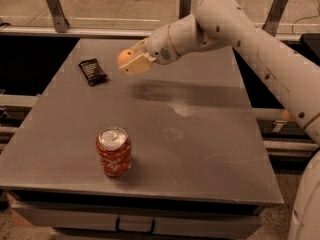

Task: Move orange near rxbar chocolate

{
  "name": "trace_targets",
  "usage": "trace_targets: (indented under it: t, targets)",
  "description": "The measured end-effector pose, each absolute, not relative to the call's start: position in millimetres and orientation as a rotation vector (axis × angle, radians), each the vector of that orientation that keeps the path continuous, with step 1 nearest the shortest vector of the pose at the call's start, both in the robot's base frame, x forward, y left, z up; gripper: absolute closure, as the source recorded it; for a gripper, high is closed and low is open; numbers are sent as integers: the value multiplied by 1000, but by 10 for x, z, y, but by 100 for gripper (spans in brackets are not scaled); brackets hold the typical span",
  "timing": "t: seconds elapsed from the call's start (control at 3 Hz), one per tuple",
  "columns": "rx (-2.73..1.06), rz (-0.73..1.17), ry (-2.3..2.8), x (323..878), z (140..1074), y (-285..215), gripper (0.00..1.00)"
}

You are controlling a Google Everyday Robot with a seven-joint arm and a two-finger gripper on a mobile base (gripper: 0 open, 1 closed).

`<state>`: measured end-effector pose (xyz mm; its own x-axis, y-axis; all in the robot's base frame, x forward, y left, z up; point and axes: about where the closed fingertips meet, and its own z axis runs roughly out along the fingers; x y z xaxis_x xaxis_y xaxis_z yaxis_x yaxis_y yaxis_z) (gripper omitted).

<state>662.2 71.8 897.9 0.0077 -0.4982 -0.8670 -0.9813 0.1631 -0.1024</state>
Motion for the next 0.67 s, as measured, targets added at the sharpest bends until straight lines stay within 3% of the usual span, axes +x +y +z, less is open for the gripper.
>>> trace_targets:
  t: [0.67]
  targets:
    - [-1453, 861, 1538, 6670, 8752, 1395, 100]
